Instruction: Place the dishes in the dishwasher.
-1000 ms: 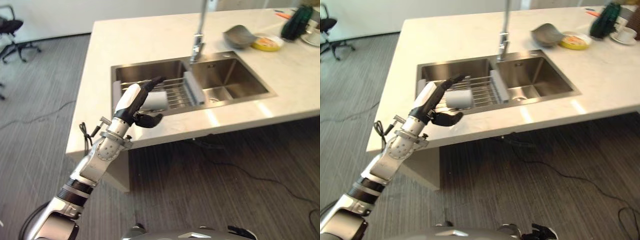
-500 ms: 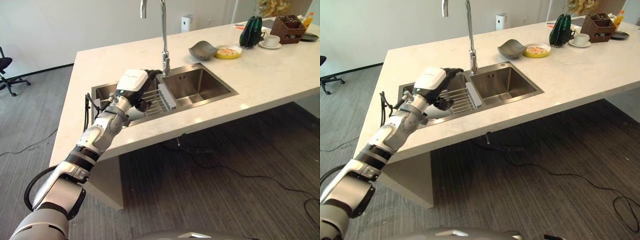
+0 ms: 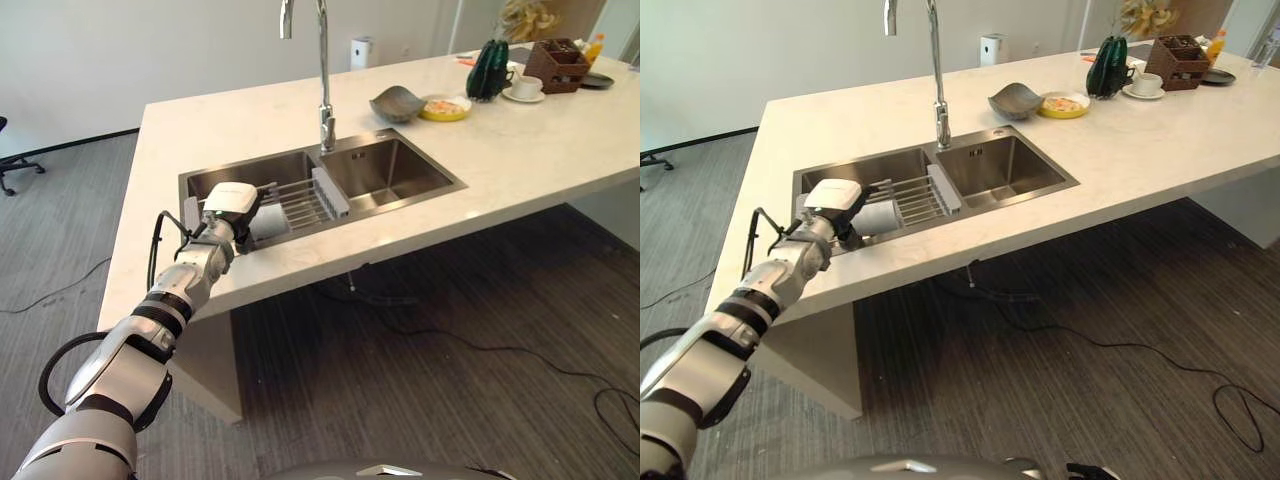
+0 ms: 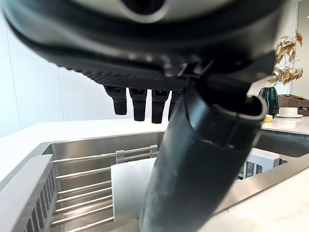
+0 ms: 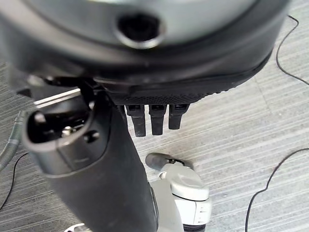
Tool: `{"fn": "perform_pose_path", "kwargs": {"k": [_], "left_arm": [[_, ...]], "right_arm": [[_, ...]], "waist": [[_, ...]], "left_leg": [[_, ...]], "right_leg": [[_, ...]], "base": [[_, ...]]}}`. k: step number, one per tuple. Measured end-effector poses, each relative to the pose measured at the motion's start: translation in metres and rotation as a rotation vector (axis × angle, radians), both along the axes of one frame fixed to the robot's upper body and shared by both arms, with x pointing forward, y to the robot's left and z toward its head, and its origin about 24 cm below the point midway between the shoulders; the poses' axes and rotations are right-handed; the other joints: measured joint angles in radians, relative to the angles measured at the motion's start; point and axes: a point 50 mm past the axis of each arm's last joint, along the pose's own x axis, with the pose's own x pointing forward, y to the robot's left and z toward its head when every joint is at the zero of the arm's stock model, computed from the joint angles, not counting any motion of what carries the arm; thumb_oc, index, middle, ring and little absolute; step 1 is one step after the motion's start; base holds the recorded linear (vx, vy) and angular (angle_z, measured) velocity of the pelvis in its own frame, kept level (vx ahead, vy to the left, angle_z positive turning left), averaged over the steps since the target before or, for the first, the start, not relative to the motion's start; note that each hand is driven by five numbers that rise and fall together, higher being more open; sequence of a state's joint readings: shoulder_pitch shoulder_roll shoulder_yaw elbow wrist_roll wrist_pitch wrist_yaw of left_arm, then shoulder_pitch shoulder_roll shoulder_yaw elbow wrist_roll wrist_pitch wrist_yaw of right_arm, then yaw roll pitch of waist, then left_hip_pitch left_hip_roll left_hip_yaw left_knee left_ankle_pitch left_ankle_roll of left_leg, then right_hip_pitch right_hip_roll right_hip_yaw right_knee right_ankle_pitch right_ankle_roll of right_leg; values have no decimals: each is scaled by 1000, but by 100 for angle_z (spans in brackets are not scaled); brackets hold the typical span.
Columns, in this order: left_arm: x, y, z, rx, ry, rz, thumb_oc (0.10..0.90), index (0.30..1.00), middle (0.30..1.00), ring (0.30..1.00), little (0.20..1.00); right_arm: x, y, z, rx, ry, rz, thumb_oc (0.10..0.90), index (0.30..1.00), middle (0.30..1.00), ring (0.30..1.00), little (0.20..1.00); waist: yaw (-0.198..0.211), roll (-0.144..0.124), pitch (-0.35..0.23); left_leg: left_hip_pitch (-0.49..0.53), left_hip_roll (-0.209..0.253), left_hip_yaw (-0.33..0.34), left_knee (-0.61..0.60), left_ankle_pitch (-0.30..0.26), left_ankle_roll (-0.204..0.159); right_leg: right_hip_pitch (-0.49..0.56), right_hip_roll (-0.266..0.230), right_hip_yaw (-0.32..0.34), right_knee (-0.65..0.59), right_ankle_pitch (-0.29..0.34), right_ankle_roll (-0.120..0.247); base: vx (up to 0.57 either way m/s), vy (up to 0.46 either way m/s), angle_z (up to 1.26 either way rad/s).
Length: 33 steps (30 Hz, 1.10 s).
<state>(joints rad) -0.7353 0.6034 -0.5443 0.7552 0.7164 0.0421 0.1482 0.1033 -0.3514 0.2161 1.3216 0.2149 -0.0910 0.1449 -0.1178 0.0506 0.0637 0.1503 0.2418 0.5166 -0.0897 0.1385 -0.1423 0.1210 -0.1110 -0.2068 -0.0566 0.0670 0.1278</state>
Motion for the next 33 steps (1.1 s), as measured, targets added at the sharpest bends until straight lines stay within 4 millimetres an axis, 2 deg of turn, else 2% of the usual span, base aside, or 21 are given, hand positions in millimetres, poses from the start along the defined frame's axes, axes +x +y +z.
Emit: {"fn": "perform_pose_path", "kwargs": {"k": [6, 14, 22, 25, 33], "left_arm": [[1, 1, -4, -23, 12, 31, 800, 900, 900, 900, 900], [10, 1, -7, -47, 48, 82, 800, 900, 900, 900, 900], [17, 11, 3, -61, 48, 149, 800, 900, 900, 900, 900], [22, 18, 14, -66, 38, 191, 800, 900, 900, 900, 900], [28, 28, 28, -127, 34, 255, 800, 900, 900, 900, 900]], "right_arm": [[-4, 0, 0, -3, 19, 13, 800, 900, 900, 900, 900], [3, 0, 0, -4, 9, 18, 800, 900, 900, 900, 900], [2, -5, 2, -16, 16, 21, 800, 900, 900, 900, 900], [2, -8, 2, -17, 26, 35, 800, 900, 900, 900, 900], [3, -14, 5, -26, 30, 38, 800, 900, 900, 900, 900]], "waist": [[-4, -1, 0], [-18, 7, -1], [-40, 43, 24], [-53, 59, 45], [-53, 54, 72]], "left_leg": [[3, 2, 10, 0, -1, -1], [-4, 1, 29, 0, -3, 2], [-32, -3, 49, 0, -4, 3], [-53, -4, 53, 0, -4, 4], [-67, -3, 70, 1, -3, 4]], "right_leg": [[-6, 1, 11, 5, 0, 0], [-34, -1, 30, 18, 0, 0], [-86, -5, 49, 39, 0, 0], [-116, -6, 55, 50, -1, 0], [-144, -4, 69, 54, -1, 0]], "base": [[7, 9, -5], [5, 7, -7], [0, -3, -7], [5, -11, -3], [19, -14, -6]]}}
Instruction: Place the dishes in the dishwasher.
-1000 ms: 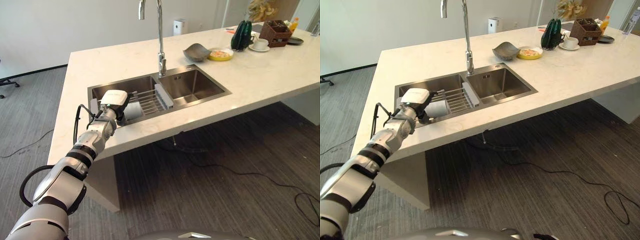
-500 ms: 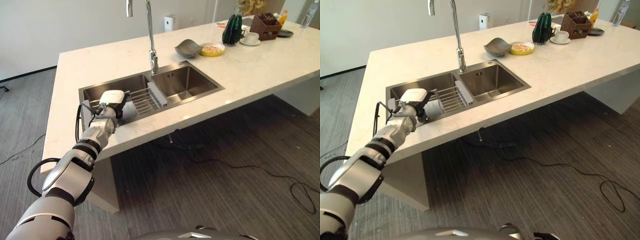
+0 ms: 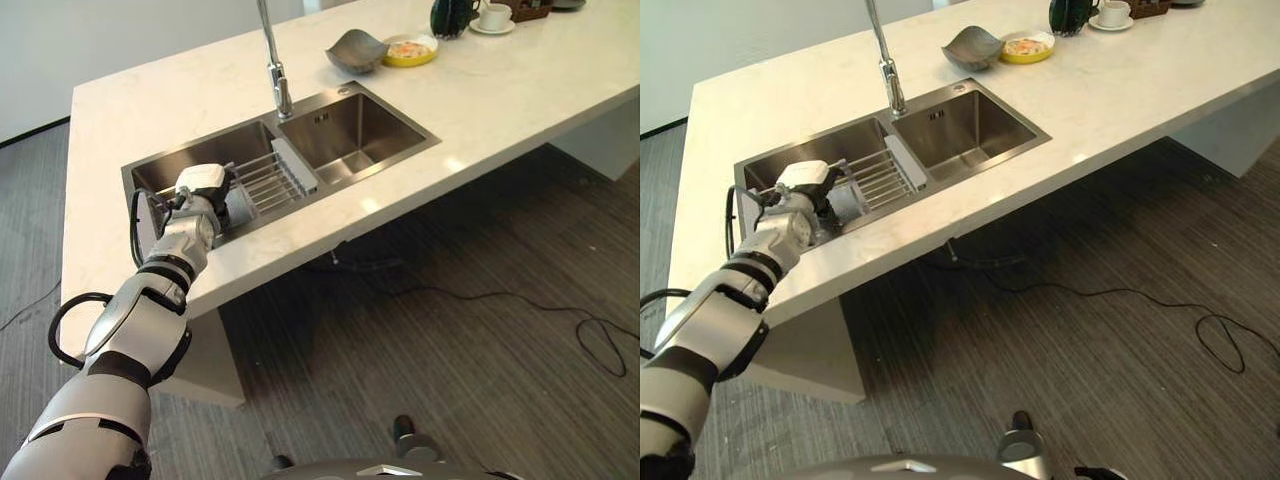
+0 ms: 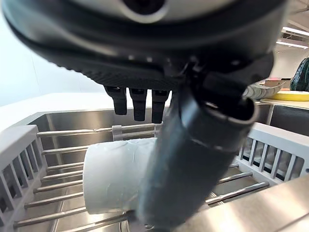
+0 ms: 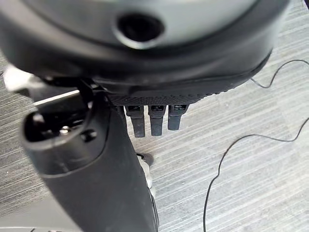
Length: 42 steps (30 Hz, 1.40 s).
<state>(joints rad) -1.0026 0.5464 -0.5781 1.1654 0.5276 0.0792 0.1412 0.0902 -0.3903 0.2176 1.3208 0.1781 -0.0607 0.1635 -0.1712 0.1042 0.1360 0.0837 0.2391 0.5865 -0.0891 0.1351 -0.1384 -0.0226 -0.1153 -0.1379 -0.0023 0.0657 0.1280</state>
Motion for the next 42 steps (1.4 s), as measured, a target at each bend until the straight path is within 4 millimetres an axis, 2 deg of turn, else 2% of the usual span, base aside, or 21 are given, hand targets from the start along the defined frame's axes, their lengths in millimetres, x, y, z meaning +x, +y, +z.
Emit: {"fn": "perform_pose_path", "kwargs": {"k": [4, 10, 11, 12, 15, 21, 25, 28, 31, 33, 37, 38, 42], "left_arm": [[4, -2, 10, -14, -15, -3, 800, 900, 900, 900, 900], [2, 4, 7, -23, 20, 36, 800, 900, 900, 900, 900], [2, 4, 7, -23, 21, 37, 482, 422, 422, 422, 422], [1, 7, 4, -19, 32, 50, 400, 300, 300, 300, 300], [-3, 17, -5, -16, 58, 104, 400, 300, 300, 300, 300], [-5, 22, -5, -12, 82, 131, 400, 300, 300, 300, 300], [-4, 15, 4, -11, 13, 43, 400, 300, 300, 300, 300], [-4, -4, 18, -13, -99, -89, 400, 300, 300, 300, 300], [-12, -14, 30, -181, -298, -154, 400, 300, 300, 300, 300], [-12, -18, 30, -229, -353, -153, 400, 300, 300, 300, 300], [-13, -15, 39, -457, -471, -94, 400, 300, 300, 300, 300], [-13, -15, 39, -457, -471, -94, 400, 300, 300, 300, 300], [-29, -30, 56, -944, -670, -117, 400, 300, 300, 300, 300]], "right_arm": [[7, 0, 1, 2, -17, 7, 800, 900, 900, 900, 900], [15, 2, 1, 13, -42, 20, 800, 900, 900, 900, 900], [15, 2, 1, 13, -41, 20, 800, 900, 900, 900, 900], [18, 3, 1, 17, -48, 27, 800, 900, 900, 900, 900], [20, 9, 0, 36, -41, 80, 800, 900, 900, 900, 900], [19, 9, 0, 42, -35, 79, 800, 900, 900, 900, 900], [19, 12, -1, 49, -41, 78, 800, 900, 900, 900, 900], [15, 17, -3, 61, -35, 67, 800, 900, 900, 900, 900], [11, 21, -5, 64, -42, 57, 800, 900, 900, 900, 900], [7, 21, -5, 56, -30, 63, 800, 900, 900, 900, 900], [4, 19, -6, 18, -16, 65, 800, 900, 900, 900, 900], [4, 19, -6, 18, -16, 65, 800, 900, 900, 900, 900], [-3, 15, -5, -7, 0, 23, 800, 900, 900, 900, 900]], "waist": [[1, -2, 7], [1, -9, 14], [2, -10, 15], [8, -13, 16], [-2, -25, 16], [4, -33, 12], [11, -55, 1], [15, -80, -4], [5, -87, -8], [0, -86, -14], [-8, -74, -23], [-8, -74, -23], [0, -52, -37]], "left_leg": [[-16, 0, 0, 0, 0, 0], [-21, -1, 4, 0, 1, 0], [-21, -1, 4, 0, 1, 0], [-21, -1, 3, 0, 1, 0], [17, 2, 1, 0, 1, 0], [42, 0, 0, 0, 0, 0], [43, 0, -3, 0, 0, 0], [52, -1, -6, 0, 0, 0], [63, -1, -5, -1, -5, -7], [70, -2, -3, -1, -6, -9], [75, -2, -1, -1, -8, -10], [75, -2, -1, -1, -8, -10], [77, -8, -8, -1, -7, -10]], "right_leg": [[-17, 0, 1, 2, -2, 1], [-26, 5, 7, 6, 2, -4], [-25, 5, 7, 6, 1, -4], [-23, 6, 6, 5, 0, -2], [26, 11, 4, -22, 2, -4], [61, 9, -2, -30, 2, -4], [64, 9, -4, -31, 2, -4], [73, 8, -9, -32, 1, -3], [79, 7, -6, -32, 2, -2], [82, 6, -3, -28, 2, -2], [81, 3, 2, -26, 6, -2], [81, 3, 2, -26, 6, -2], [94, -4, -3, -33, 11, 0]], "base": [[0, 0, 0], [13, -2, -3], [87, -9, 0], [96, -3, -1], [22, 7, 0], [-4, 2, 1], [-1, 4, 1], [-6, 10, 3], [9, 8, -2], [8, 16, -6], [3, 7, -3], [0, 0, 0], [-14, -2, 4]]}}
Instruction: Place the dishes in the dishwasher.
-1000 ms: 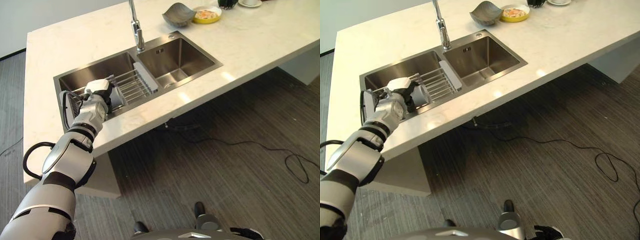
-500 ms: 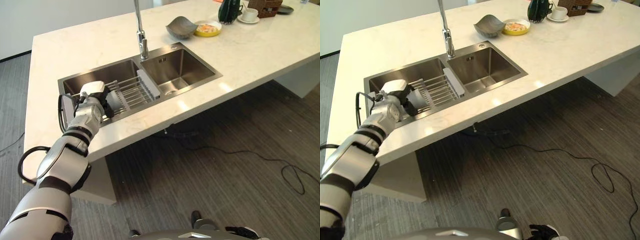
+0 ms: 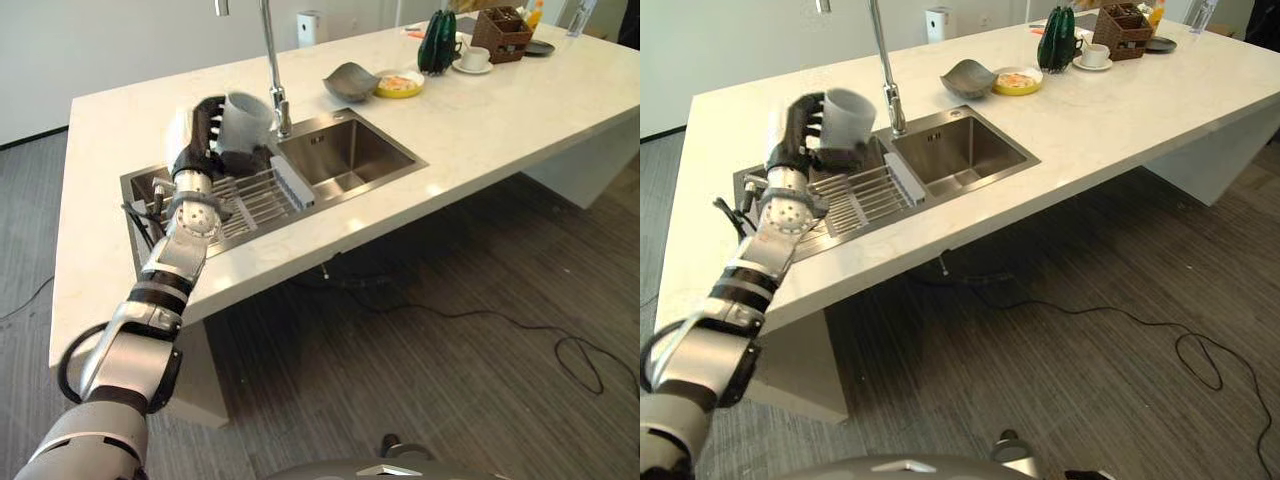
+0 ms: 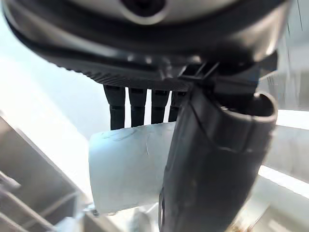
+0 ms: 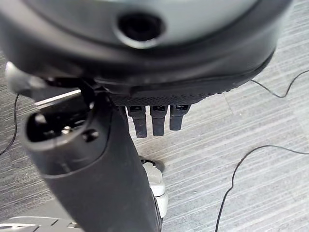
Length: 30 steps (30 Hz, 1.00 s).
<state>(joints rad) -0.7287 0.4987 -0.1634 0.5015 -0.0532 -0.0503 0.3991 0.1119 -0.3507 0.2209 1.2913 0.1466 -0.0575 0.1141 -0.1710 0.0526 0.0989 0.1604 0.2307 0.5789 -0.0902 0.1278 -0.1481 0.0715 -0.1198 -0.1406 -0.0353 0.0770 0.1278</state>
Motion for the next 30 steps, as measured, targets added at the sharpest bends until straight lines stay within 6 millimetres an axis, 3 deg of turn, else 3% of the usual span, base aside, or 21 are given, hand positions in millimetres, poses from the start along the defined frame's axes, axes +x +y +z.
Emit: {"fn": "perform_pose_path", "kwargs": {"k": [2, 4, 8, 10, 12, 15, 16, 18, 19, 20, 21, 22, 23, 24, 25, 26, 27, 28, 30], "left_arm": [[-7, -6, 1, -54, -52, -47, 400, 300, 300, 300, 300], [-29, -10, 1, -114, -132, -85, 400, 300, 300, 300, 300], [-65, -5, -26, -132, -142, -112, 400, 300, 300, 300, 300], [-82, 13, -49, -144, -73, -42, 400, 300, 300, 300, 300], [-122, 24, -73, -131, -19, 15, 400, 300, 300, 300, 300], [-136, 31, -95, -125, 82, 58, 400, 300, 300, 300, 300], [-138, 38, -99, -135, 96, 100, 400, 300, 300, 300, 300], [-141, 46, -94, -129, 74, 136, 400, 300, 300, 300, 300], [-139, 48, -88, -130, 44, 147, 400, 300, 300, 300, 300], [-142, 53, -87, -143, 26, 185, 400, 300, 300, 300, 300], [-141, 50, -84, -159, 3, 187, 400, 300, 300, 300, 300], [-140, 44, -81, -166, -17, 163, 400, 300, 300, 300, 300], [-140, 44, -81, -166, -17, 163, 400, 300, 300, 300, 300], [-131, 31, -61, -104, -90, 89, 400, 300, 300, 300, 300], [-121, 27, -29, -16, -214, 47, 400, 300, 300, 300, 300], [-121, 27, -29, -16, -214, 47, 400, 300, 300, 300, 300], [-123, 33, -29, -20, -219, 77, 400, 300, 300, 300, 300], [-119, 26, -38, -19, -153, 49, 400, 300, 300, 300, 300], [-119, 26, -38, -19, -153, 49, 400, 300, 300, 300, 300]], "right_arm": [[-1, -1, 0, -9, -2, -9, 800, 900, 900, 900, 900], [1, -1, 1, -12, -13, -14, 800, 900, 900, 900, 900], [-13, -8, 2, -32, 10, -49, 800, 900, 900, 900, 900], [-11, -7, 2, -38, 15, -31, 800, 900, 900, 900, 900], [-14, -3, 1, -38, 29, -2, 800, 900, 900, 900, 900], [-25, 1, -1, -28, 71, 23, 800, 900, 900, 900, 900], [-25, 3, -2, -26, 81, 55, 800, 900, 900, 900, 900], [-21, 3, -2, -30, 70, 62, 800, 900, 900, 900, 900], [-24, 3, -2, -29, 78, 63, 800, 900, 900, 900, 900], [-17, 2, -1, -32, 53, 70, 800, 900, 900, 900, 900], [-13, -4, 2, -51, 39, 91, 800, 900, 900, 900, 900], [-24, -11, 4, -69, 64, 100, 800, 900, 900, 900, 900], [-24, -11, 4, -69, 64, 100, 800, 900, 900, 900, 900], [-32, 1, 1, -31, 38, 38, 800, 900, 900, 900, 900], [-16, 30, -7, 51, -35, -25, 800, 900, 900, 900, 900], [-16, 30, -7, 51, -35, -25, 800, 900, 900, 900, 900], [-3, 34, -8, 67, -54, -17, 800, 900, 900, 900, 900], [-3, 22, -4, 37, -67, -74, 800, 900, 900, 900, 900], [-3, 22, -4, 37, -67, -74, 800, 900, 900, 900, 900]], "waist": [[10, 15, -14], [15, 27, -22], [72, 53, -42], [122, 61, -46], [148, 56, -43], [270, 48, -23], [313, 44, -1], [385, 52, 9], [381, 41, 20], [407, 37, 26], [430, 46, 42], [419, 64, 36], [419, 64, 36], [318, 37, 27], [267, -103, 56], [267, -103, 56], [310, -157, 53], [315, -160, 55], [315, -160, 55]], "left_leg": [[-1, -3, -10, -1, -1, 0], [-2, -5, -26, -1, -1, 1], [-2, -4, -63, -1, -6, -1], [-11, -2, -83, 0, -10, 5], [-21, -2, -132, 14, -8, 5], [-72, -1, -213, 64, 3, 5], [-118, -13, -303, 64, 48, -28], [-175, -23, -378, 56, 116, -47], [-200, -30, -415, 25, 175, -92], [-213, -31, -387, 14, 185, -73], [-198, -17, -342, 61, 110, 40], [-198, -9, -269, 84, -32, 144], [-198, -9, -269, 84, -32, 144], [-248, 11, -172, 12, -124, 163], [-327, 31, 118, 223, -172, 102], [-327, 31, 118, 223, -172, 102], [-277, 88, 206, 438, -196, 38], [-133, 63, 298, 528, -261, -20], [-133, 63, 298, 528, -261, -20]], "right_leg": [[8, -1, -10, -7, 0, 2], [23, -1, -21, -29, 8, 3], [57, -2, -52, -66, 11, 10], [72, 2, -70, -63, 9, 10], [91, 2, -109, -64, 0, 9], [110, 0, -172, -64, -9, 9], [127, -9, -257, -67, -23, -4], [126, 8, -309, -60, -25, -8], [125, -10, -380, -70, -23, -28], [139, -21, -429, -55, -12, -29], [142, -40, -454, -1, -35, -24], [165, -29, -521, 44, -71, -13], [165, -29, -521, 44, -71, -13], [142, 51, -530, 61, -226, -161], [85, 29, -497, 22, -172, -200], [85, 29, -497, 22, -172, -200], [72, -5, -521, 27, -153, -197], [116, -85, -646, 109, -156, -104], [116, -85, -646, 109, -156, -104]], "base": [[-32, -14, 13], [-33, -19, 14], [-14, -25, 22], [-35, -79, 20], [-102, -93, 50], [-126, -81, 92], [-220, 8, 136], [-227, -15, 146], [-204, -182, 157], [-329, -283, 148], [-313, -352, 131], [-265, -234, 83], [-251, -223, 299], [-192, -121, 466], [-192, -121, 466], [-222, -1, 243], [-167, 162, 141], [-167, 162, 141], [-16, 141, 186]]}}
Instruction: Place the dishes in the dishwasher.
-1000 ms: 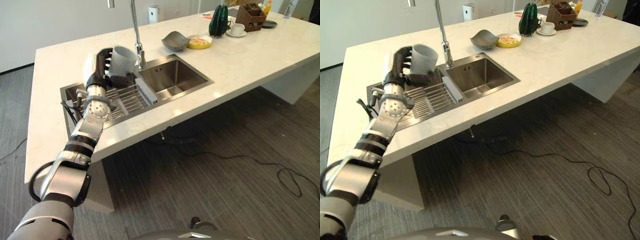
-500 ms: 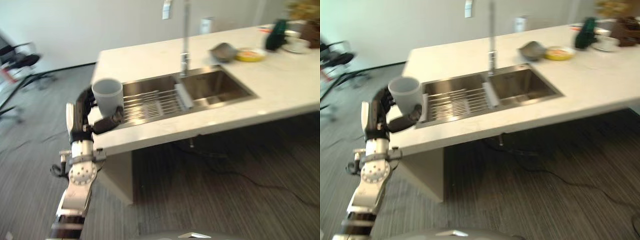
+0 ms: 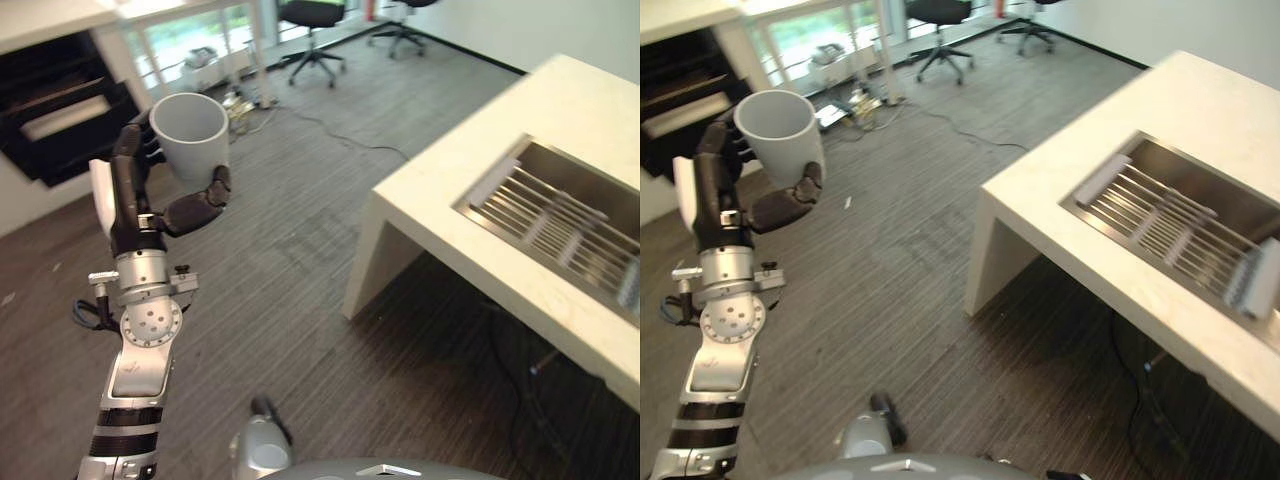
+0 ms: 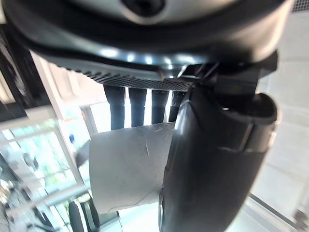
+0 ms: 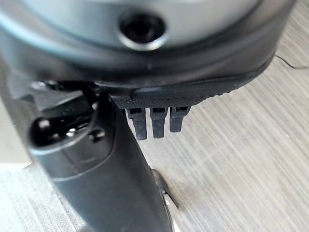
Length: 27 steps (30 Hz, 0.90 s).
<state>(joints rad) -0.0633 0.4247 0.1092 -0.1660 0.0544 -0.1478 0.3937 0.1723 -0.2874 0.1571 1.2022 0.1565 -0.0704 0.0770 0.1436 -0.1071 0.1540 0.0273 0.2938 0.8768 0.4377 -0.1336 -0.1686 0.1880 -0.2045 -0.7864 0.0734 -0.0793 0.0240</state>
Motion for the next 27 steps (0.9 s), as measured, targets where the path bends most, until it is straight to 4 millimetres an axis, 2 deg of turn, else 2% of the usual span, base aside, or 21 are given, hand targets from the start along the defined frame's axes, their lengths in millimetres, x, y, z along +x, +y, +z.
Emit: {"fn": "perform_pose_path", "kwargs": {"k": [1, 2, 4, 5, 6, 7, 8, 9, 10, 11, 12, 13, 15, 16, 17, 18, 20, 21, 22, 23, 27], "left_arm": [[-7, -33, -18, 81, 85, -164, 400, 300, 300, 300, 300], [-12, -40, -5, 96, 23, -191, 400, 300, 300, 300, 300], [-14, -17, 8, 108, -30, -86, 400, 300, 300, 300, 300], [-14, -17, 8, 108, -30, -86, 400, 300, 300, 300, 300], [-15, 10, 9, 108, -19, 32, 400, 300, 300, 300, 300], [-12, 14, 13, 111, -21, 58, 400, 300, 300, 300, 300], [-11, 9, 16, 105, -45, 49, 400, 300, 300, 300, 300], [-11, 7, 12, 107, -37, 40, 400, 300, 300, 300, 300], [-8, -3, 5, 90, -13, 4, 400, 300, 300, 300, 300], [2, -24, 8, 105, -19, -94, 400, 300, 300, 300, 300], [10, -46, 9, 148, -7, -212, 400, 300, 300, 300, 300], [10, -69, 1, 220, 46, -358, 400, 300, 300, 300, 300], [8, -80, -4, 236, 68, -427, 400, 300, 300, 300, 300], [8, -83, -5, 206, 57, -430, 400, 300, 300, 300, 300], [10, -83, -2, 199, 46, -424, 400, 300, 300, 300, 300], [13, -83, -1, 191, 40, -417, 400, 300, 300, 300, 300], [15, -70, -3, 181, 59, -360, 400, 300, 300, 300, 300], [15, -65, 0, 194, 51, -346, 400, 300, 300, 300, 300], [15, -64, 9, 203, 14, -342, 400, 300, 300, 300, 300], [15, -64, 10, 206, 8, -342, 400, 300, 300, 300, 300], [13, -63, 9, 217, 15, -344, 400, 300, 300, 300, 300]], "right_arm": [[-44, -37, 9, -86, 66, -247, 800, 900, 900, 900, 900], [-54, -49, 14, -135, 81, -320, 800, 900, 900, 900, 900], [-31, -42, 9, -99, 44, -366, 800, 900, 900, 900, 900], [-31, -42, 9, -99, 44, -366, 800, 900, 900, 900, 900], [-16, -25, 3, -45, -7, -404, 800, 900, 900, 900, 900], [-5, -9, 0, 7, -78, -464, 800, 900, 900, 900, 900], [4, -11, 2, 9, -138, -497, 800, 900, 900, 900, 900], [16, -8, 2, 31, -179, -509, 800, 900, 900, 900, 900], [45, 8, 3, 93, -249, -472, 800, 900, 900, 900, 900], [59, 20, 4, 130, -282, -426, 800, 900, 900, 900, 900], [68, 28, 4, 169, -300, -400, 800, 900, 900, 900, 900], [73, 35, 3, 200, -290, -395, 800, 900, 900, 900, 900], [61, 43, -1, 214, -245, -413, 800, 900, 900, 900, 900], [62, 39, 0, 205, -251, -425, 800, 900, 900, 900, 900], [68, 34, 2, 192, -264, -408, 800, 900, 900, 900, 900], [71, 33, 2, 186, -260, -389, 800, 900, 900, 900, 900], [65, 39, -1, 189, -218, -367, 800, 900, 900, 900, 900], [61, 39, -1, 189, -218, -370, 800, 900, 900, 900, 900], [60, 28, 1, 161, -227, -366, 800, 900, 900, 900, 900], [61, 22, 2, 145, -229, -363, 800, 900, 900, 900, 900], [40, 23, -2, 135, -176, -383, 800, 900, 900, 900, 900]], "waist": [[-27, 84, -48], [-44, 144, -49], [-47, 140, -53], [-47, 140, -53], [-65, 100, -52], [-90, 73, -30], [-121, 74, 3], [-120, 61, 10], [-107, 78, 3], [-113, 75, 5], [-154, 59, 9], [-175, 46, 1], [-186, 23, -18], [-182, 56, -22], [-175, 78, -22], [-170, 81, -22], [-167, 26, -21], [-162, 4, -35], [-168, 16, -37], [-164, 42, -35], [-174, 12, -55]], "left_leg": [[118, -134, -49, -91, 27, 54], [146, -206, -144, -276, 14, 157], [152, -232, -232, -375, -16, 180], [152, -232, -232, -375, -16, 180], [136, -223, -277, -296, -55, 159], [15, -176, -296, -58, -156, 243], [21, -228, -344, -190, -93, 279], [76, -250, -347, -267, -52, 200], [109, -245, -356, -342, -26, 195], [101, -211, -416, -362, -9, 169], [95, -215, -464, -388, 12, 158], [144, -243, -503, -436, 19, 147], [201, -266, -551, -459, -10, 117], [204, -249, -567, -446, -21, 100], [201, -227, -565, -431, -11, 81], [200, -215, -564, -409, 6, 52], [160, -203, -589, -270, -23, 37], [150, -242, -629, -362, -24, 56], [110, -261, -662, -507, 32, 97], [99, -237, -675, -526, 131, 142], [154, -236, -633, -527, 110, 135]], "right_leg": [[25, -106, -99, 250, -16, -24], [-23, -170, -155, 419, -115, 8], [-120, -154, -166, 403, -139, 25], [-120, -154, -166, 403, -139, 25], [-141, -164, -195, 407, -92, 10], [-150, -249, -116, 567, -61, 20], [-231, -324, 50, 775, 21, 53], [-339, -302, 288, 859, 38, 98], [-467, -121, 602, 828, -34, 162], [-523, 52, 826, 708, -89, 167], [-514, 42, 795, 537, -59, 129], [-495, -5, 630, 295, 110, 41], [-452, 1, 602, 162, 227, 54], [-443, 15, 572, 176, 174, 44], [-425, 31, 544, 143, 178, 37], [-390, 45, 517, 93, 180, 25], [-279, 48, 511, -19, 199, 0], [-252, 42, 521, -59, 202, 2], [-249, 71, 526, -70, 206, 8], [-235, 107, 533, -72, 204, 11], [-194, 101, 492, -81, 155, 51]], "base": [[44, 417, 441], [44, 417, 441], [207, 460, 202], [173, 403, 175], [-94, 99, 143], [-70, 128, 209], [18, -6, 155], [92, -33, 82], [98, -124, 37], [91, -74, 121], [203, -131, 177], [188, -124, 172], [84, -134, 86], [54, -89, 39], [45, -63, 2], [59, -31, -14], [73, -22, -24], [55, -14, -38], [16, -13, -48], [-11, -27, -75], [-52, -10, -22]]}}
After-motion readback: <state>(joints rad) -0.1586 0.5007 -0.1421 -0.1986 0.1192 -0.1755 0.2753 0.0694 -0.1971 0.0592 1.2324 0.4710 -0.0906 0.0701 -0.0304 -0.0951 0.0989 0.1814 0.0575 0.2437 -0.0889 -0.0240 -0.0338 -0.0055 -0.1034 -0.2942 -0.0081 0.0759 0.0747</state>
